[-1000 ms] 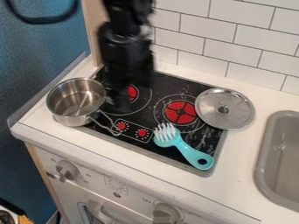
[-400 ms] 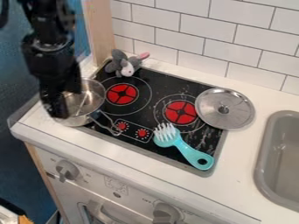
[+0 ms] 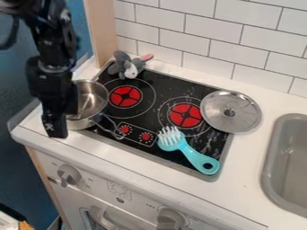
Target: Move the silver pot to upper side of the stove
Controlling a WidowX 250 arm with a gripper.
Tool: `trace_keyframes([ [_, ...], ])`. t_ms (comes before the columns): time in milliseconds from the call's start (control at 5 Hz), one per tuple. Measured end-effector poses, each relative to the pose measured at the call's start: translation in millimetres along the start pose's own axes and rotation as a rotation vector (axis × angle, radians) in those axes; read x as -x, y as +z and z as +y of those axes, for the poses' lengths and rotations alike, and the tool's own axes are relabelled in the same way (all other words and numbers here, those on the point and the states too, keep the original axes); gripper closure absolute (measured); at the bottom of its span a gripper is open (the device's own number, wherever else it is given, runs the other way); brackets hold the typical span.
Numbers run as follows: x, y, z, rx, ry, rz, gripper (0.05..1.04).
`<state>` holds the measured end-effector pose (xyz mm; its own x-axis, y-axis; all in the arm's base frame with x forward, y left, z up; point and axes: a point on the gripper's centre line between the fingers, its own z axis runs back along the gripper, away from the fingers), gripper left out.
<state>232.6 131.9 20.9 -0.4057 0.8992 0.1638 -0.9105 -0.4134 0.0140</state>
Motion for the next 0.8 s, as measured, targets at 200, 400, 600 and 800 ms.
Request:
trace_keyframes([
  [200,8.1,-8.3,-4.0,0.01,0.031,0.011,0.111],
  [400,11.9,-9.3,-5.3,0.014,0.043,0.004,0.384],
  [600,16.1,-9.7,-7.2,0.024,0.027,-0.004,0.696],
  [800,17.2,-9.7,-6.8,0.022,0.03,-0.001,0.929],
])
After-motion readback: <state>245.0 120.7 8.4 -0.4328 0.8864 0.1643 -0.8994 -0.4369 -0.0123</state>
